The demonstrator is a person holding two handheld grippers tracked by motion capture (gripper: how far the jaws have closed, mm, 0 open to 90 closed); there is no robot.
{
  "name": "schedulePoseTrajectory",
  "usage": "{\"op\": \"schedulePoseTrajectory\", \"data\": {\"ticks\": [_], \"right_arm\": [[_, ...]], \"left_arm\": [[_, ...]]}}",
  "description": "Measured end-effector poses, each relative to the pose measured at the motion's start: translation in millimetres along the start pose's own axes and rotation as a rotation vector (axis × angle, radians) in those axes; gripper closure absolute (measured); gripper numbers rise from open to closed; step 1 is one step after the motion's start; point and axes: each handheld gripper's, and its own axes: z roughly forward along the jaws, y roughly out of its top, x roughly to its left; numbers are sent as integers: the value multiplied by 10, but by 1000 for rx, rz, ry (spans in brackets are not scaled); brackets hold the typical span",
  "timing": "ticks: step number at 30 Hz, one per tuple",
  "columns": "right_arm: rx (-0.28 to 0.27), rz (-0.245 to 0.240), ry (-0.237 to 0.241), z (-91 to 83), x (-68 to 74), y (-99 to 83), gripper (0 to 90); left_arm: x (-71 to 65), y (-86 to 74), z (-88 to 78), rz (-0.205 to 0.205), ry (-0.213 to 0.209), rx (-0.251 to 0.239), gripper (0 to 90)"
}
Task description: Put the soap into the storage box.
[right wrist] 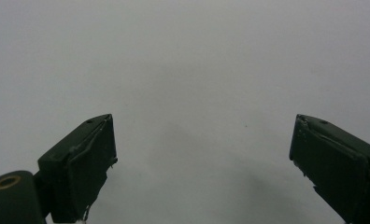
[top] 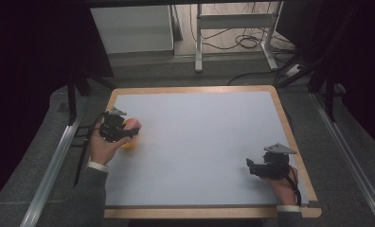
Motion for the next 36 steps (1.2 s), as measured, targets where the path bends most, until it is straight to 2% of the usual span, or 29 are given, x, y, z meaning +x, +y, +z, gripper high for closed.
{"op": "schedulePoseTrajectory", "data": {"ticks": [10, 16, 21, 24, 35, 36], "right_arm": [[1, 0, -2, 5, 3, -2, 70], [4, -1, -2, 6, -3, -5, 70], [8, 0, -2, 8, -3, -7, 70], [9, -3, -1, 12, -1, -8, 69], [10, -4, -1, 17, 3, -10, 69], [11, -3, -3, 20, 4, -11, 69]], "left_arm": [[132, -14, 60, -24, 32, 19, 602], [226, -64, 128, -63, 43, 28, 601], [289, -96, 173, -79, 53, 39, 601], [318, -122, 214, -94, 63, 43, 601], [356, -169, 322, -100, 65, 73, 600], [356, -180, 328, -105, 65, 64, 598]]}}
